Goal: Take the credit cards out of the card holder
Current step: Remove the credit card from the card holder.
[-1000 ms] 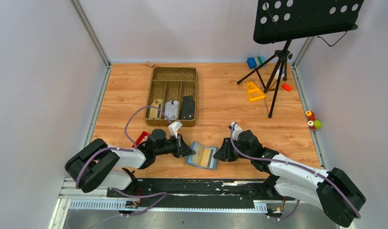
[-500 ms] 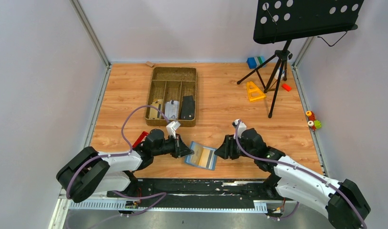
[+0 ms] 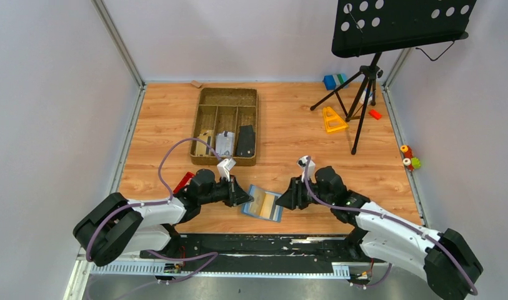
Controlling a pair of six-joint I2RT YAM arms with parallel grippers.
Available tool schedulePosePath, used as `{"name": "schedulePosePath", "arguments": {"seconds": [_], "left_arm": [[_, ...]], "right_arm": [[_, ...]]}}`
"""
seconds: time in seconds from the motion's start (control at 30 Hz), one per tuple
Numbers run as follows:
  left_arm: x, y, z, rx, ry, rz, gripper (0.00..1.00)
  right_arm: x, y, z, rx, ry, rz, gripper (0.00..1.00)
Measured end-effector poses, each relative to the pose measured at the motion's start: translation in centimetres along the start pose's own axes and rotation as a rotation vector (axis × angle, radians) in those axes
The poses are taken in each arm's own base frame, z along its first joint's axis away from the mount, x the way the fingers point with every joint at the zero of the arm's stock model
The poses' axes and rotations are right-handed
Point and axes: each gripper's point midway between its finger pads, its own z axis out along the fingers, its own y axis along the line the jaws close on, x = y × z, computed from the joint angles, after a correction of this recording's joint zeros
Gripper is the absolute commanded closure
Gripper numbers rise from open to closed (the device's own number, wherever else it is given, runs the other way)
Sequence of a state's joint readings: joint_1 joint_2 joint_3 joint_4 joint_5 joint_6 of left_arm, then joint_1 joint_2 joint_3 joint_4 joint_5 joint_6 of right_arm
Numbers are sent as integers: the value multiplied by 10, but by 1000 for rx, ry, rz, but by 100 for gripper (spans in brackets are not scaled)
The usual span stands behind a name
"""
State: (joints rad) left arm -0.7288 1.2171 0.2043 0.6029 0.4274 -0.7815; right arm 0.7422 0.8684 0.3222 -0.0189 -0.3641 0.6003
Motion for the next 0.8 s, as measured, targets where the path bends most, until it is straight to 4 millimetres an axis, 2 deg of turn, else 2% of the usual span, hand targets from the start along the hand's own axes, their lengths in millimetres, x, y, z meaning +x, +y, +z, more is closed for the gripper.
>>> {"name": "schedulePosePath", "arguments": {"seconds": [0.17, 0.33, 0.43, 0.73, 0.8], "left_arm": [[-1, -1, 1, 5, -4, -7, 100], [0, 0, 2, 1, -1, -19, 100], [1, 2, 2, -4, 4, -24, 100], [9, 10, 5, -26, 30, -50, 100], [9, 10, 6, -28, 32, -55, 96]], "right_arm": [[5, 2, 14, -40, 44, 32, 70], [21, -15, 29, 8, 111, 90, 78], [29, -22, 37, 29, 141, 124, 79], [32, -27, 50, 22, 153, 167, 82], [33, -27, 51, 22, 157, 170, 82]]}}
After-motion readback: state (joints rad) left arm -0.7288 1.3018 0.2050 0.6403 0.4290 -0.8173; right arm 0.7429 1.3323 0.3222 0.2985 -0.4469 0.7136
